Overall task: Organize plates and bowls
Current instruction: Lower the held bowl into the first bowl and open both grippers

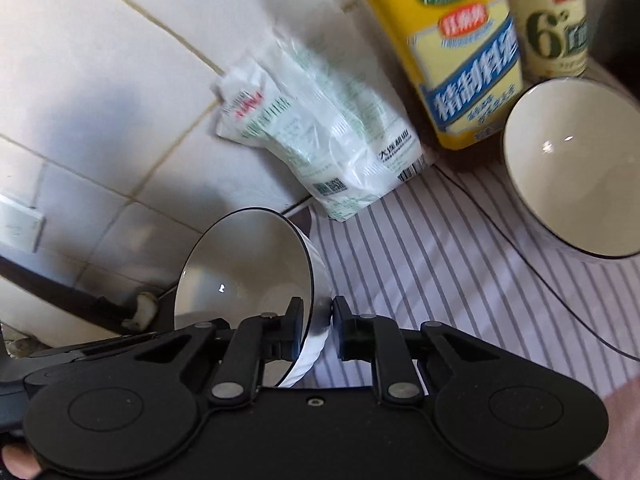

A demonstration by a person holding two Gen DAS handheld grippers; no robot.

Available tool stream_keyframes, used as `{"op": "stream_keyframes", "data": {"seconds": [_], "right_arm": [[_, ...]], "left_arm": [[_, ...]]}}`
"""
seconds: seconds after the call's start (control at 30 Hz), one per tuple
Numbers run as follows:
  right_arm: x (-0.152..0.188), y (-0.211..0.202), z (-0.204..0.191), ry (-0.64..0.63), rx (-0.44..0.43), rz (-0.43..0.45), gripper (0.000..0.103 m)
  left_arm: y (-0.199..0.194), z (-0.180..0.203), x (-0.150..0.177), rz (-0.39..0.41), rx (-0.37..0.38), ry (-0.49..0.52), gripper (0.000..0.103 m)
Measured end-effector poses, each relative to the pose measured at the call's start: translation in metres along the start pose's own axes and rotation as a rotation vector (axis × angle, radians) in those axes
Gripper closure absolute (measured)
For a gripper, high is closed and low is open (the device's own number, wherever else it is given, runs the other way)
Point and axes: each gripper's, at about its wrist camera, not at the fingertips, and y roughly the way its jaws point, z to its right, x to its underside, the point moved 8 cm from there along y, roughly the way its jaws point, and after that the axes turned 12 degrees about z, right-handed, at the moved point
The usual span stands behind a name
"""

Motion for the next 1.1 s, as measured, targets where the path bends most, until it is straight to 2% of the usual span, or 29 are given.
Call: {"op": "stream_keyframes", "data": {"seconds": [0.3, 0.5, 0.83, 1.1], "right_arm": [[0.007, -0.079, -0.011, 0.025, -0.059, 0.064, 0.082], [0.020, -0.118, -0.016, 0.005, -0.076, 0.084, 0.082], [0.042, -0.160, -0.012, 0.035, -0.081, 0.115, 0.081], [0.057, -0.165, -0.006, 0.018, -0.059, 0.097, 0.081]], "left_arm": [[-0.071, 0.022, 0.003, 0.042, 0.015, 0.060, 0.094], [-0.102, 0.038, 0.021, 0.073, 0.019, 0.084, 0.094], [-0.127, 0.060, 0.057, 0.052, 0.038, 0.107, 0.094], [-0.119, 0.061, 0.087, 0.021, 0.038, 0.074, 0.094]]}}
